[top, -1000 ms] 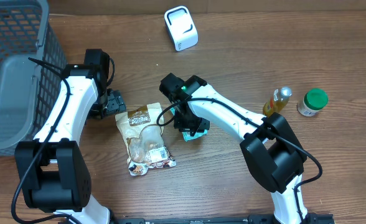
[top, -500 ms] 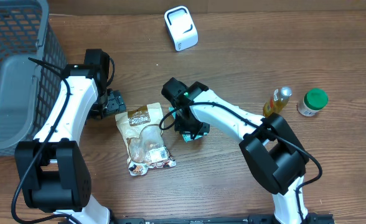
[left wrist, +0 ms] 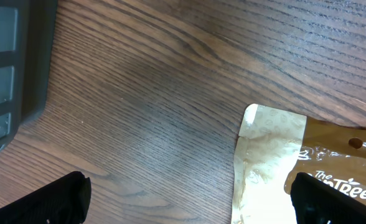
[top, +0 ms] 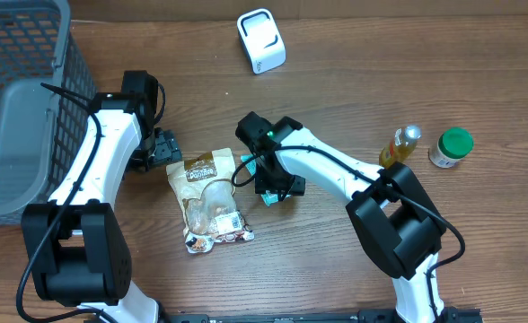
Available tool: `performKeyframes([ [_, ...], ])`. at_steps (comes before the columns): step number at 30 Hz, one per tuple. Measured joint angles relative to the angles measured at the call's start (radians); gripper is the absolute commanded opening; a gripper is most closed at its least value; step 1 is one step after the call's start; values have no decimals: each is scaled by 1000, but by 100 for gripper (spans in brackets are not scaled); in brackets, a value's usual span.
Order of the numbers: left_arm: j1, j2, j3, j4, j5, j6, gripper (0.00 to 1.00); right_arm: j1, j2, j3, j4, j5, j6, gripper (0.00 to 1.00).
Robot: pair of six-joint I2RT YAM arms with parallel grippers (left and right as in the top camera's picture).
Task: Scan the item barcode
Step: 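Rotate the held teal wipes pack slightly with the right gripper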
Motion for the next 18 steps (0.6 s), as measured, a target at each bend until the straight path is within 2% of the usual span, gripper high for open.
performKeyframes([
  [3, 0, 0, 0, 0, 0, 0, 99, -2, 11, 69, -98, -3, -10, 60],
  [5, 0, 0, 0, 0, 0, 0, 99, -2, 11, 108, -140, -3, -17, 49],
  [7, 0, 0, 0, 0, 0, 0, 99, -2, 11, 132, -164, -4, -27, 29],
  [9, 0, 0, 0, 0, 0, 0, 99, -2, 11, 134, -185, -6, -26, 18],
  [18, 0, 0, 0, 0, 0, 0, 99, -2, 11, 79, -105, -24, -24, 18],
])
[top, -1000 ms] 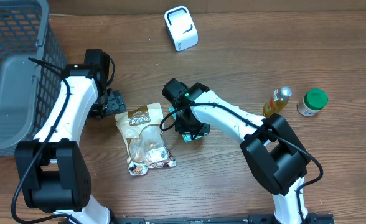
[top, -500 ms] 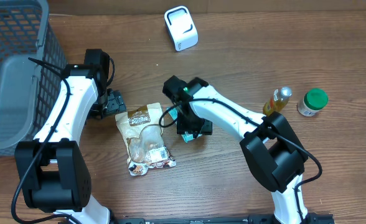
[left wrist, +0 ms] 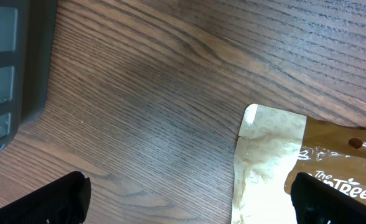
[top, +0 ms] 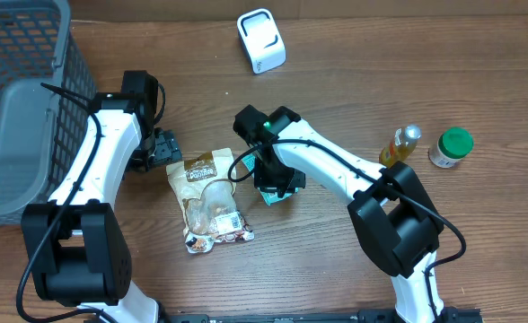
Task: Scan the item barcode
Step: 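Rotate the held teal wipes pack slightly with the right gripper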
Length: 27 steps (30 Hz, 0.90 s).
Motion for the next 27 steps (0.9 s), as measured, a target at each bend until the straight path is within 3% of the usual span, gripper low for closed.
performKeyframes([
  [27, 0, 0, 0, 0, 0, 0, 99, 27, 0, -13, 71, -5, -75, 16],
])
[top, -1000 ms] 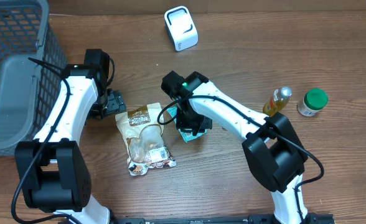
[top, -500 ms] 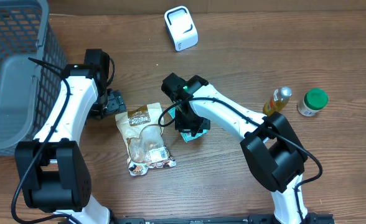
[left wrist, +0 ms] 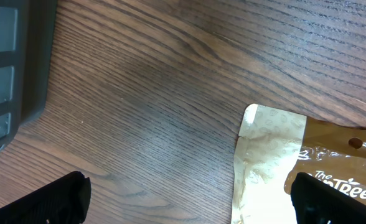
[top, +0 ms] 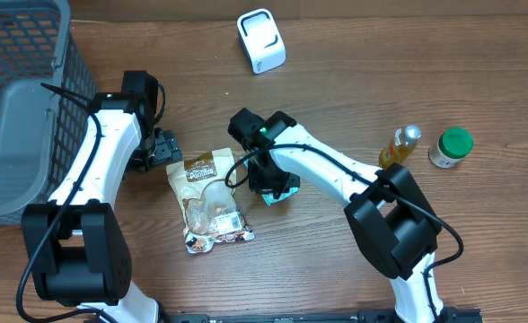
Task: Scan the item barcode
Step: 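Rotate the held teal wipes pack slightly with the right gripper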
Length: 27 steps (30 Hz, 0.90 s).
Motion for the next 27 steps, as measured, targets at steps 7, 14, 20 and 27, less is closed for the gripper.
performKeyframes([
  [7, 0, 0, 0, 0, 0, 0, 100, 5, 0, 0, 5, 0, -43, 18],
  [14, 0, 0, 0, 0, 0, 0, 99, 5, 0, 0, -5, 12, -158, 17],
  [20, 0, 0, 0, 0, 0, 0, 100, 3, 0, 0, -14, 30, -204, 18],
  [27, 0, 0, 0, 0, 0, 0, 100, 3, 0, -3, 10, 29, -219, 18],
])
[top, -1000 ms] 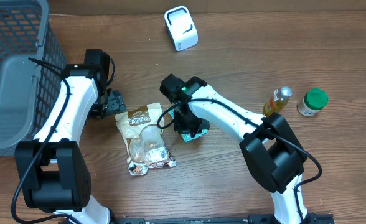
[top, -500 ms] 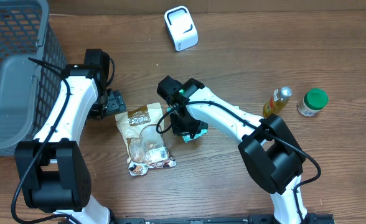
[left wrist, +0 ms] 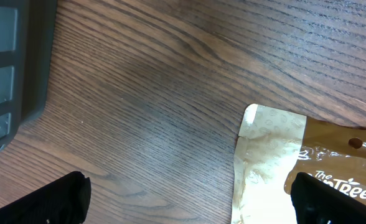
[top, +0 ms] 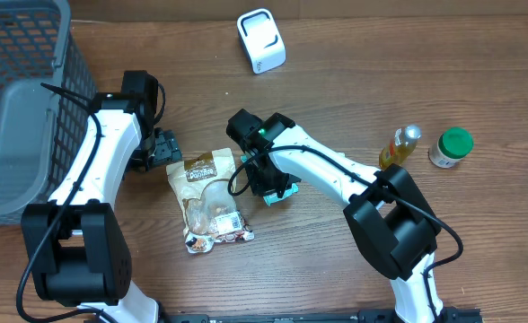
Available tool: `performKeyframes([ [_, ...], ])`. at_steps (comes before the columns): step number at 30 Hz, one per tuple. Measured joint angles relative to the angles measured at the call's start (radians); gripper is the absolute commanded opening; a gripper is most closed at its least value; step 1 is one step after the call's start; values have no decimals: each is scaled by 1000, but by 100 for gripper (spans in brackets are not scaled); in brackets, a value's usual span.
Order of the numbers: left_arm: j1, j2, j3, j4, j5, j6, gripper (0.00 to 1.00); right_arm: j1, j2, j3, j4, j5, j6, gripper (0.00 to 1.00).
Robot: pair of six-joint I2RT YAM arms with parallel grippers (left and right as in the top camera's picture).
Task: Scan the item barcode
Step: 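Rotate the held teal wipes pack slightly with the right gripper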
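A brown and clear snack pouch (top: 210, 202) lies flat on the table, its top corner showing in the left wrist view (left wrist: 267, 155). The white scanner (top: 261, 40) stands at the back of the table. My left gripper (top: 162, 149) rests at the pouch's upper left corner. It is open (left wrist: 189, 208), with the fingertips (left wrist: 49, 202) wide apart over bare wood and the pouch edge. My right gripper (top: 268, 187) points down just right of the pouch. Its jaws are hidden under the wrist, with a small teal part showing below it.
A grey mesh basket (top: 17, 108) fills the left edge, and its dark wall shows in the left wrist view (left wrist: 12, 62). A yellow bottle (top: 400, 146) and a green-lidded jar (top: 450, 147) stand at the right.
My right wrist has shifted slightly to the left, closer to the pouch's right edge. The left gripper and the pouch are where they were.
My left gripper stayed open at the pouch's top corner throughout. My right gripper stood a little to the right of the pouch at first. At each later moment its wrist was further left, and now it is beside the pouch's edge. The pouch has not moved.
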Motion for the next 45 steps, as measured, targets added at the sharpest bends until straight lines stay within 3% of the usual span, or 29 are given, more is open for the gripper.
performKeyframes([
  [7, 0, 0, 0, 0, 0, 0, 100, 0, -2, -63, 74, -2, -7, 18],
  [17, 0, 0, 0, 0, 0, 0, 99, 2, -13, -85, 116, -56, -18, 56],
  [26, 0, 0, 0, 0, 0, 0, 100, 2, -8, -33, 27, -62, -21, 57],
  [29, 0, 0, 0, 0, 0, 0, 100, -3, -5, 40, -55, -55, -21, 47],
  [32, 0, 0, 0, 0, 0, 0, 100, -8, -5, 92, -91, -47, -19, 18],
  [34, 0, 0, 0, 0, 0, 0, 100, -11, -5, 96, -103, -46, -18, 6],
  [45, 0, 0, 0, 0, 0, 0, 100, -11, -5, 36, -49, -74, 10, 4],
])
